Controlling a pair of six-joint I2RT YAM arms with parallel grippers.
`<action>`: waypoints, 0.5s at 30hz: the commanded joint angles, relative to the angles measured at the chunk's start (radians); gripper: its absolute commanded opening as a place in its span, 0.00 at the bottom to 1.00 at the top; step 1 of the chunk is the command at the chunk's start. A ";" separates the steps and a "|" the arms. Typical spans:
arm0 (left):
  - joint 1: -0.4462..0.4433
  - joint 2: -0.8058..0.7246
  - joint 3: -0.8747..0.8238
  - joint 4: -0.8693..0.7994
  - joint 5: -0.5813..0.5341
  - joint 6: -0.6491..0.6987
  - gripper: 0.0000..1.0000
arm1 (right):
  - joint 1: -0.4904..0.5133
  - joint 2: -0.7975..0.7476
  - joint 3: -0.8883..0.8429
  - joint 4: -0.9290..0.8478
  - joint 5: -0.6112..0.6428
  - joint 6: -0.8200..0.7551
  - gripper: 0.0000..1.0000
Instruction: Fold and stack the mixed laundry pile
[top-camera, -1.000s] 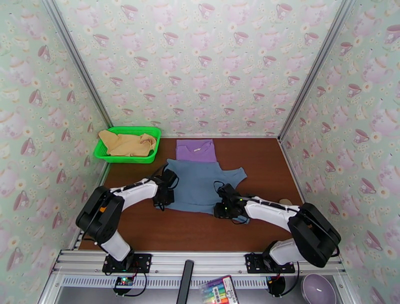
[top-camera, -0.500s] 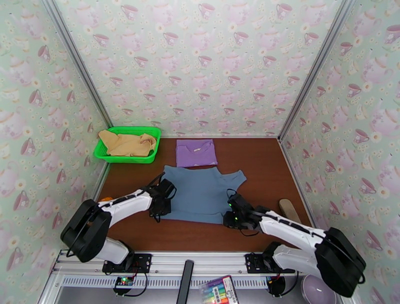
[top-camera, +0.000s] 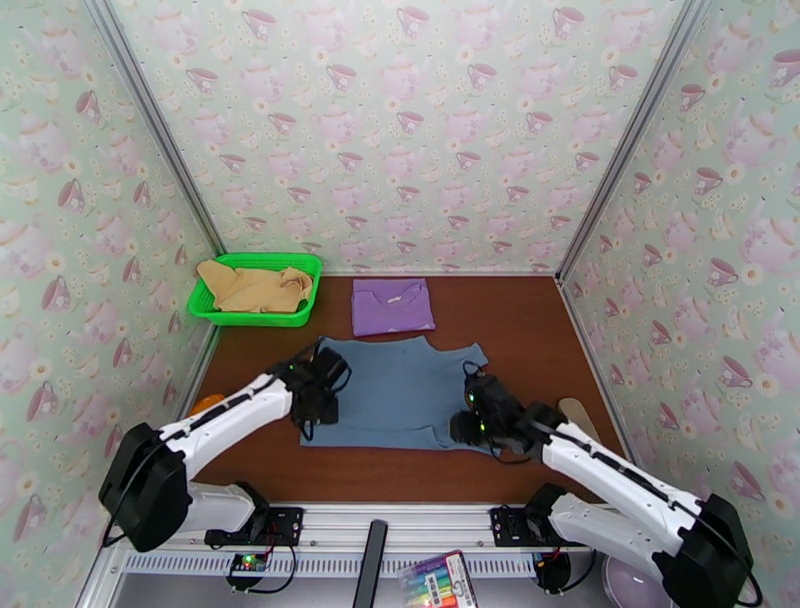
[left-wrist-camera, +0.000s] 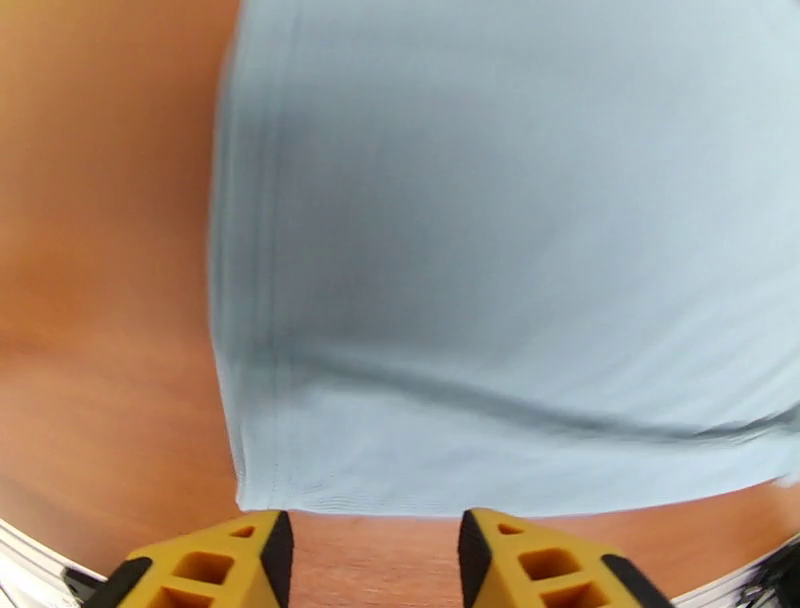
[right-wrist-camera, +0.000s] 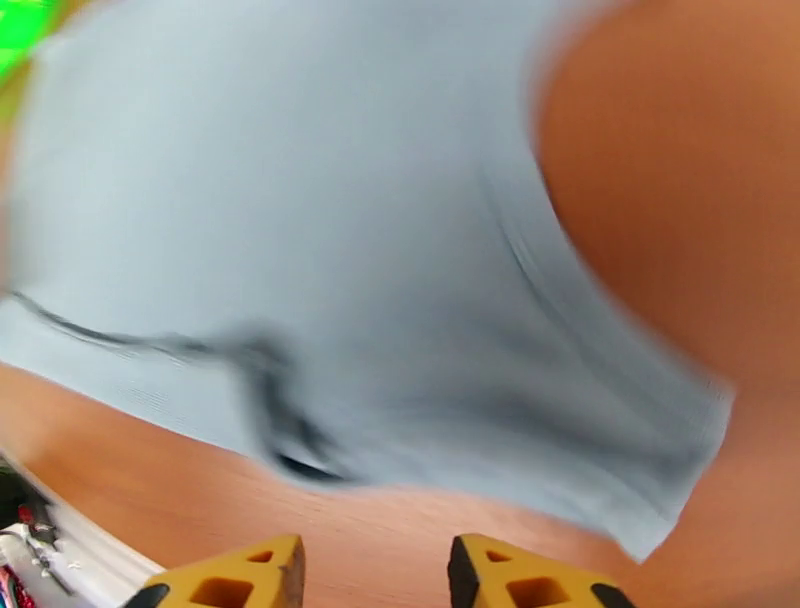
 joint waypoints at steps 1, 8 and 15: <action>0.074 0.048 0.166 -0.065 -0.059 0.124 0.52 | -0.037 0.071 0.182 -0.001 0.037 -0.276 0.44; 0.287 0.264 0.300 0.131 0.154 0.313 0.54 | -0.106 0.208 0.324 0.244 0.007 -0.546 0.66; 0.355 0.510 0.418 0.283 0.238 0.392 0.53 | -0.171 0.515 0.525 0.212 -0.124 -0.629 0.53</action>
